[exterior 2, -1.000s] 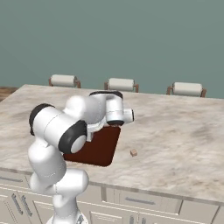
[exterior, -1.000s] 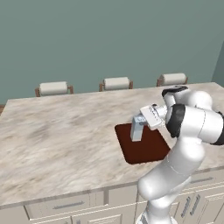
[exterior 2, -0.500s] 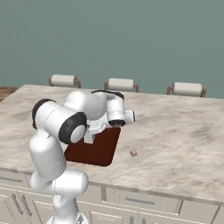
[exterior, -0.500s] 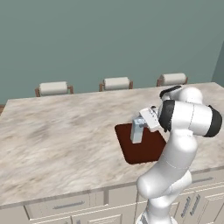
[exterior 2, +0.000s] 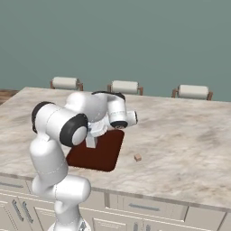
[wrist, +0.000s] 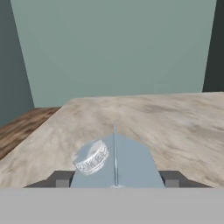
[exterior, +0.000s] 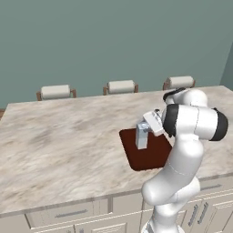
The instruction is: Take out the milk from the fridge and place it on the tray on the counter. Then take the sugar cube near the tray and place it in the tray.
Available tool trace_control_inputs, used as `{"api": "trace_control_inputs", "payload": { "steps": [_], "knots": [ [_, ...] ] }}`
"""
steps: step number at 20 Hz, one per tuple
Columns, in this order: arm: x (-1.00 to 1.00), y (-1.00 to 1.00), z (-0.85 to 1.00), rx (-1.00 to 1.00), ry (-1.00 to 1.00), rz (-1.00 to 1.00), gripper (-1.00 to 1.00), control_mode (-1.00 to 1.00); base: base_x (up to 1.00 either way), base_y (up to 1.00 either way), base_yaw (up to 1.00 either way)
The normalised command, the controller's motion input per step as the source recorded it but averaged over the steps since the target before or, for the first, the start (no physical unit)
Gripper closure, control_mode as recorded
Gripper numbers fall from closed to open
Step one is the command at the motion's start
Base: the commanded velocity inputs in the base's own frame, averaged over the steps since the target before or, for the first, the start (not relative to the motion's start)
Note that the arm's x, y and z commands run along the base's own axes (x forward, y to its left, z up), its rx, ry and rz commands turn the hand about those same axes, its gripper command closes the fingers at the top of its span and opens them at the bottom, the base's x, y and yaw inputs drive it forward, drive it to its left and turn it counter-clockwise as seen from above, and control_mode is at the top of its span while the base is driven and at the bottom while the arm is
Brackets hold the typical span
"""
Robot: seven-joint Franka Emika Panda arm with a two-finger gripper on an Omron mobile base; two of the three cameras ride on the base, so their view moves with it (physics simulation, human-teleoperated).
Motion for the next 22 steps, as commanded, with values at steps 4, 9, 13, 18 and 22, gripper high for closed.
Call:
{"api": "trace_control_inputs", "payload": {
  "steps": [4,9,13,18,22],
  "knots": [
    [0.00,0.00,0.22,0.00,0.00,0.00,-1.00,-1.00,0.00,0.00,0.00],
    [0.00,0.00,0.27,0.00,0.00,0.00,-1.00,-1.00,0.00,0.00,0.00],
    [0.00,0.00,0.29,0.00,0.00,0.00,-1.00,-1.00,0.00,0.00,0.00],
    [-0.06,-0.17,0.49,0.00,0.00,0.00,-1.00,-1.00,0.00,0.00,0.00],
    [-0.50,-0.59,0.56,-0.01,-0.04,0.02,-1.00,-1.00,0.00,0.00,0.00]
  ]
}}
